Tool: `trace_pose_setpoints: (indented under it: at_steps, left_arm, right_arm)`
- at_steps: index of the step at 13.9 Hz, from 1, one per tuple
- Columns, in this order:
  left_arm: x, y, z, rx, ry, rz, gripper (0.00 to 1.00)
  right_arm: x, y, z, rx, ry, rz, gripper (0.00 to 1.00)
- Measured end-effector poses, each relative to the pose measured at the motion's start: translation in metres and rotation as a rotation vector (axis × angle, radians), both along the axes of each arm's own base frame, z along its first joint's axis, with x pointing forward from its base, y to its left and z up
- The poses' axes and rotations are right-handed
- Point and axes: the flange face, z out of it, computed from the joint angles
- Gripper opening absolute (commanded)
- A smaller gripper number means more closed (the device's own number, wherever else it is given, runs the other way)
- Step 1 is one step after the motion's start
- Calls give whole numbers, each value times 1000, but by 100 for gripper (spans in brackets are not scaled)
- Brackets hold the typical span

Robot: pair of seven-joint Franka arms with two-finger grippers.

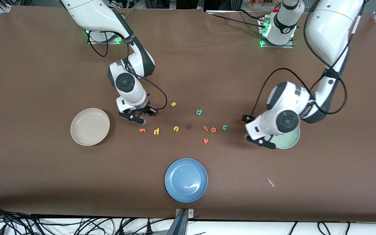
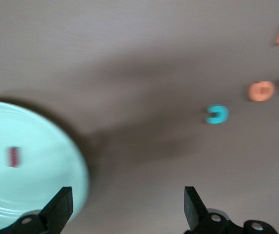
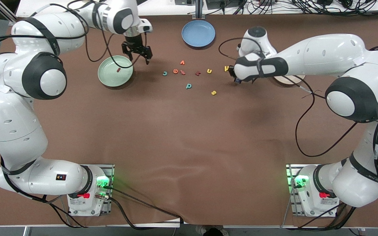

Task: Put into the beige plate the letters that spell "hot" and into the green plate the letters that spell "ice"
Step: 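Carry the maroon l onto the green plate with the left gripper, then drop the blue o on the beige plate with the right gripper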

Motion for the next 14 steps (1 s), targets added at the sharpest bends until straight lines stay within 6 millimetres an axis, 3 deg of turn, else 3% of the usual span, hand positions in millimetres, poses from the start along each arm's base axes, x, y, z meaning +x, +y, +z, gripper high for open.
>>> trace_pose_setpoints:
  at_steps: [2, 3, 4, 5, 8, 10, 12, 13, 14]
  left_arm:
    - [-20, -48, 0, 19, -7, 18, 97]
    - [-28, -70, -1, 21, -22, 23, 91]
    - [-35, -87, -4, 16, -38, 24, 82]
    - [-39, -99, -9, 6, -53, 29, 80]
    - [-37, -106, -41, -33, -89, 48, 69]
    - [-35, -102, -61, -36, -86, 57, 69]
    - [-34, -98, -70, -27, -87, 55, 69]
    - [-33, -97, -71, -20, -94, 49, 67]
    - [-31, -96, -73, -19, -108, 44, 65]
  right_arm:
    - [17, -27, 25, -37, -5, 40, 10]
    - [24, -44, 33, -50, -10, 76, 10]
    - [30, -63, 38, -61, -12, 116, 10]
    - [35, -81, 40, -72, -11, 156, 10]
    - [47, -135, 41, -104, 2, 275, 10]
    - [52, -169, 41, -123, 14, 339, 10]
    - [57, -200, 44, -138, 21, 406, 11]
    - [59, -214, 46, -139, 23, 431, 16]
    - [61, -227, 47, -132, 25, 449, 37]
